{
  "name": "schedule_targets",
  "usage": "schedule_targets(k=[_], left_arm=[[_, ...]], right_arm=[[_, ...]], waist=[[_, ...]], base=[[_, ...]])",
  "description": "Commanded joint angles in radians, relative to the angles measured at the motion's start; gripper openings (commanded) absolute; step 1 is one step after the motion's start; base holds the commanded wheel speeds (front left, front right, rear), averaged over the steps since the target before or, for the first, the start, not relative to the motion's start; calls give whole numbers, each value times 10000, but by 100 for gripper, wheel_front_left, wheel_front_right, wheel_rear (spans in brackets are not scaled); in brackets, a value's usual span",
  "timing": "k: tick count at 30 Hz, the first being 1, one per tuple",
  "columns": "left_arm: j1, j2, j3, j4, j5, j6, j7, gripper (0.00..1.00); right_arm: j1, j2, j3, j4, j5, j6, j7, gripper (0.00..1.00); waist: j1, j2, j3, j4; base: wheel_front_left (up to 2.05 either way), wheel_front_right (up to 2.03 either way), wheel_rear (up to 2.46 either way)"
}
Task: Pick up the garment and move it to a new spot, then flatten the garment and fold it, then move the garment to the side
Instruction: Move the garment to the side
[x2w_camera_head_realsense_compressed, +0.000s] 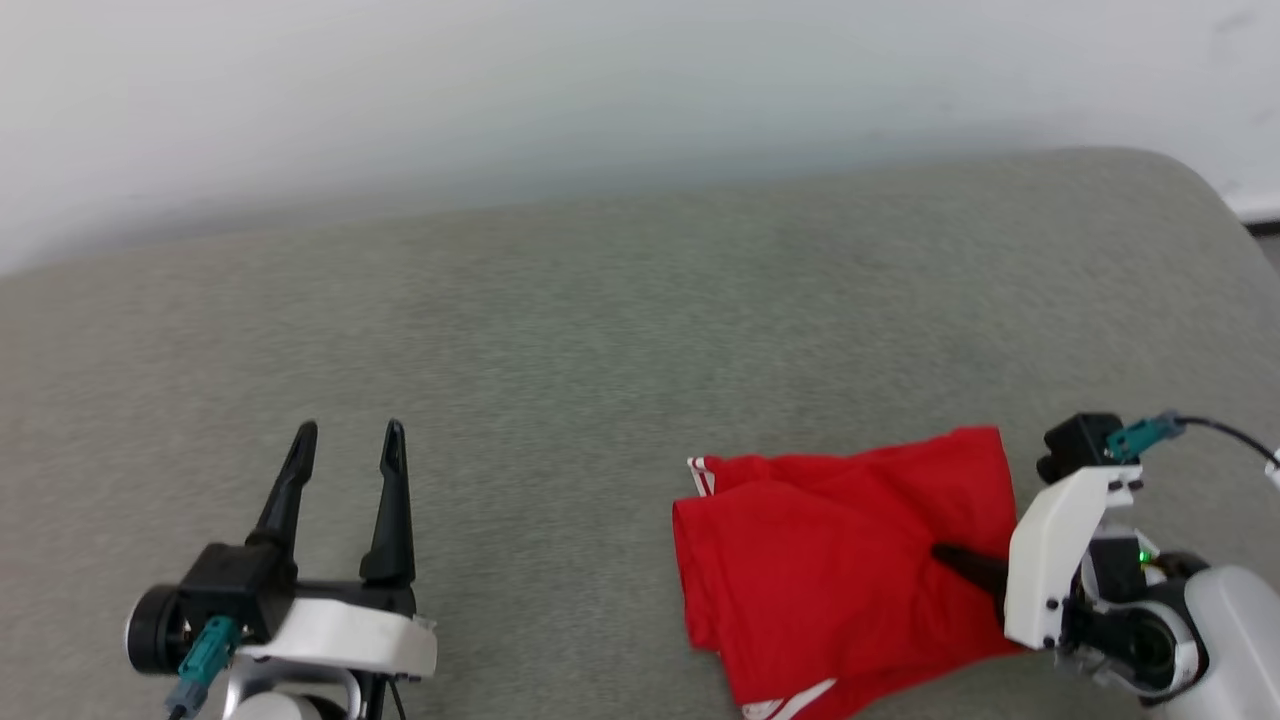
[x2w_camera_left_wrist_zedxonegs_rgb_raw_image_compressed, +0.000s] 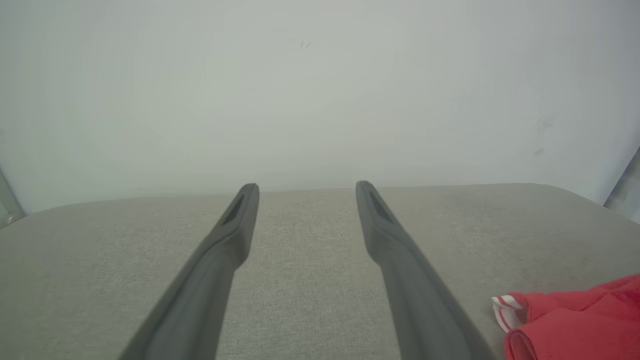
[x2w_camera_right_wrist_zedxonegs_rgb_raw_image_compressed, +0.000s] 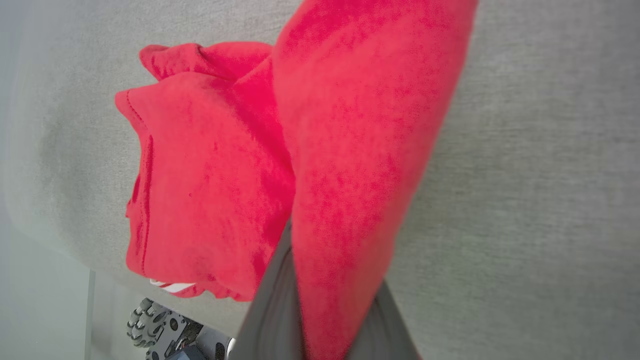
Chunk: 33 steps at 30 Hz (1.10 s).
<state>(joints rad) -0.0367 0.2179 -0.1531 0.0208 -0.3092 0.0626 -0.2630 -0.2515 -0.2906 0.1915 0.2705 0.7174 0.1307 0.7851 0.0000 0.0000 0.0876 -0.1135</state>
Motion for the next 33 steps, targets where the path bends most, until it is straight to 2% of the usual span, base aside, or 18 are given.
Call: schedule_targets(k=[1,5,9,14,23,29,30,31,33], left_arm=[[-276,70,5,-118,84,-16,-22,100],[-890,209,-76,-398,160,-159,60,100],[-1858,393,-285,-721,386,-358,240,100],[-2982,642,-572,-1176,692,-631,582,100],[-4255,1123,-821,-2046,1084,-957,1190,100],[-4696,1312,-919,-2548,1212,-1042,1455,100],[-4724,1341,-927,-2581,1226,-1050,1489,100],[-4743,1366,-936,-2589,1232,-1059,1514,100],[-4755,1397,-935,-2569,1222,-1047,1512,100]], right_arm=[[-388,-83,79,96,-21,0,-115,0],[-1189,-414,165,502,-385,-2,-769,0],[-1962,-840,-76,1164,-840,-2,-1525,0],[-2934,-1392,-748,2121,-1714,-2,-2565,0],[-4669,-2085,-2778,3228,-3003,-5,-4271,0],[-5302,-2004,-3962,3988,-3947,-5,-5069,0],[-5364,-1877,-4090,4105,-4142,-3,-5268,42],[-5410,-1812,-4199,4208,-4390,-3,-5531,100],[-5531,-1665,-4440,4397,-4768,-3,-6075,100]], waist=[[0,0,622,-1149],[0,0,1604,-2006],[0,0,2718,-2341],[0,0,4050,-2385],[0,0,5740,-2229],[0,0,6384,-2137],[0,0,6441,-2136],[0,0,6470,-2132],[0,0,6490,-2124]], base=[[0,0,0],[0,0,0],[0,0,0],[0,0,0],[0,0,0],[0,0,0],[0,0,0],[0,0,0],[0,0,0]])
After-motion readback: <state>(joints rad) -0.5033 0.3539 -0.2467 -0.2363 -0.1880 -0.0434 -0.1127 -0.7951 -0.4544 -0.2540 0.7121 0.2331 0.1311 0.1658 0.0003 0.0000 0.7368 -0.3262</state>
